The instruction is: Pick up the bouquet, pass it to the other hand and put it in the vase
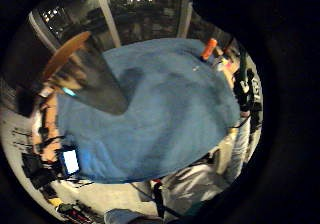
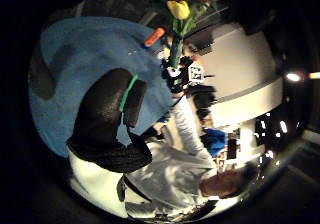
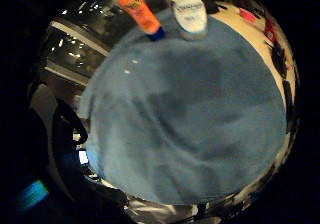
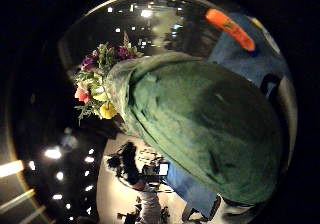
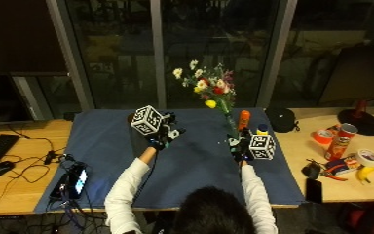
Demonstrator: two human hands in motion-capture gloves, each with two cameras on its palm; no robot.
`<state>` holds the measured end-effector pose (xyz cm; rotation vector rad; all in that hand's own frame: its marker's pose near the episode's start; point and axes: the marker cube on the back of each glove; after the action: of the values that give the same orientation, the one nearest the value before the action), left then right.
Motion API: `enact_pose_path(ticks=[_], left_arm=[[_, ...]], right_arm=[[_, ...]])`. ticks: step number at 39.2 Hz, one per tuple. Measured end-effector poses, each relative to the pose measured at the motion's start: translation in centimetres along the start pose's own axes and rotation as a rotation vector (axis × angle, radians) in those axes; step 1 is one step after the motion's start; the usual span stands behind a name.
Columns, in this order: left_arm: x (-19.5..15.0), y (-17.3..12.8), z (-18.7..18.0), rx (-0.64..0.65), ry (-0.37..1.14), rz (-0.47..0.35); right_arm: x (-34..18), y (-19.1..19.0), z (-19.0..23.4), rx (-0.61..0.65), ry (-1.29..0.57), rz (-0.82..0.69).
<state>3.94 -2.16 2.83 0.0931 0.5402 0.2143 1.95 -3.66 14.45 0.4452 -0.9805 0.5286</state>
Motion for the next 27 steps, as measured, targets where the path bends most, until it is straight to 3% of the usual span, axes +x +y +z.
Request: enact_pose_path(ticks=[7,12,14,17,22,27], left_arm=[[2.6,-2.7,0.0,-0.133,0.595,-0.046],[5.3,-4.1,0.8,-0.198,0.818,-0.048],[6.2,-4.6,1.3,-0.211,0.883,-0.039],[7.3,-4.9,1.9,-0.199,0.931,-0.013],[9.6,-5.0,3.0,-0.149,0.907,0.036],[11.2,-5.6,4.8,-0.171,0.943,0.077]], right_arm=[[-3.6,-1.6,1.8,-0.008,-0.394,-0.172],[-5.7,-0.7,1.9,0.143,-0.391,-0.199],[-6.4,0.1,2.3,0.149,-0.394,-0.198],[-7.9,1.9,3.5,0.046,-0.480,-0.194],[-8.7,3.5,5.4,0.043,-0.491,-0.218],[-8.3,4.3,9.0,-0.039,-0.584,-0.251]])
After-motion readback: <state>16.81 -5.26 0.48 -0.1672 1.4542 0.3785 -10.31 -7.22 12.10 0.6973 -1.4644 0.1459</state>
